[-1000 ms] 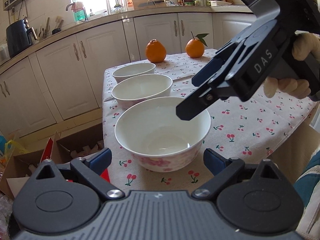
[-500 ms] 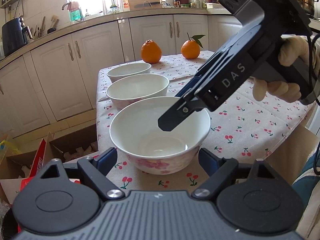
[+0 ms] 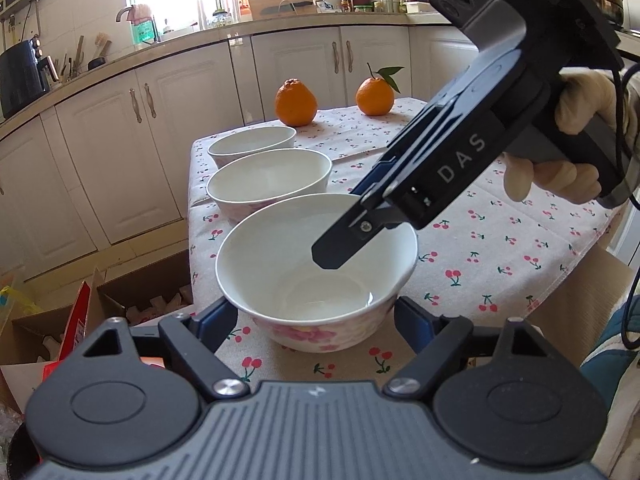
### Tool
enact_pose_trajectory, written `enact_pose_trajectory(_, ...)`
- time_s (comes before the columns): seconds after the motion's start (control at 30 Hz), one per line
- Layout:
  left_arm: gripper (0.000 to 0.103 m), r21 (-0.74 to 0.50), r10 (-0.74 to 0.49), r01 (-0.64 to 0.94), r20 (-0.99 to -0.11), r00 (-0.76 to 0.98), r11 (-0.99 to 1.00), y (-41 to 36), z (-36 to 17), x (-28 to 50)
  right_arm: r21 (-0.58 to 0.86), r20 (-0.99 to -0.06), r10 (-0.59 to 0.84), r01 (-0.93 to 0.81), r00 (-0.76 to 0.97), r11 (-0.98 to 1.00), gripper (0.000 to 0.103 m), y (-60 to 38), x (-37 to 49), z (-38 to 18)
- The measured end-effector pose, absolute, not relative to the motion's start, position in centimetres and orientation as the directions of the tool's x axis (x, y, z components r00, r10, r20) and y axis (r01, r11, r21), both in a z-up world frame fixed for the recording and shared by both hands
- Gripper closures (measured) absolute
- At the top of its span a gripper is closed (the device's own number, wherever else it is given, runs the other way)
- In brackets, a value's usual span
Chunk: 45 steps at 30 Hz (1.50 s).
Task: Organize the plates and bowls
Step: 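Close the right gripper on the pink-flower bowl's rim, then lift the pink-flower bowl with the right gripper and carry it toward the plate stack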
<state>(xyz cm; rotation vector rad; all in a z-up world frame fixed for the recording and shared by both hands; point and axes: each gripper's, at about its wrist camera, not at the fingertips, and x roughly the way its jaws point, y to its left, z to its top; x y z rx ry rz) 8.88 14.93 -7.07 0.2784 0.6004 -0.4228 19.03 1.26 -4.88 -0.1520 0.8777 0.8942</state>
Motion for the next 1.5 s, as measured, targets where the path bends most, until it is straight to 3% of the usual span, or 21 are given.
enact_pose_trajectory(1.5, 0.018, 0.092, -0.531, 0.701, -0.587, 0.612, 0.707, 1.8, -6.5, 13.2, 0.170, -0.703, 0.468, -0.513, 0.535, 0.841, 0.044, -14.6, 17.1, -3.7)
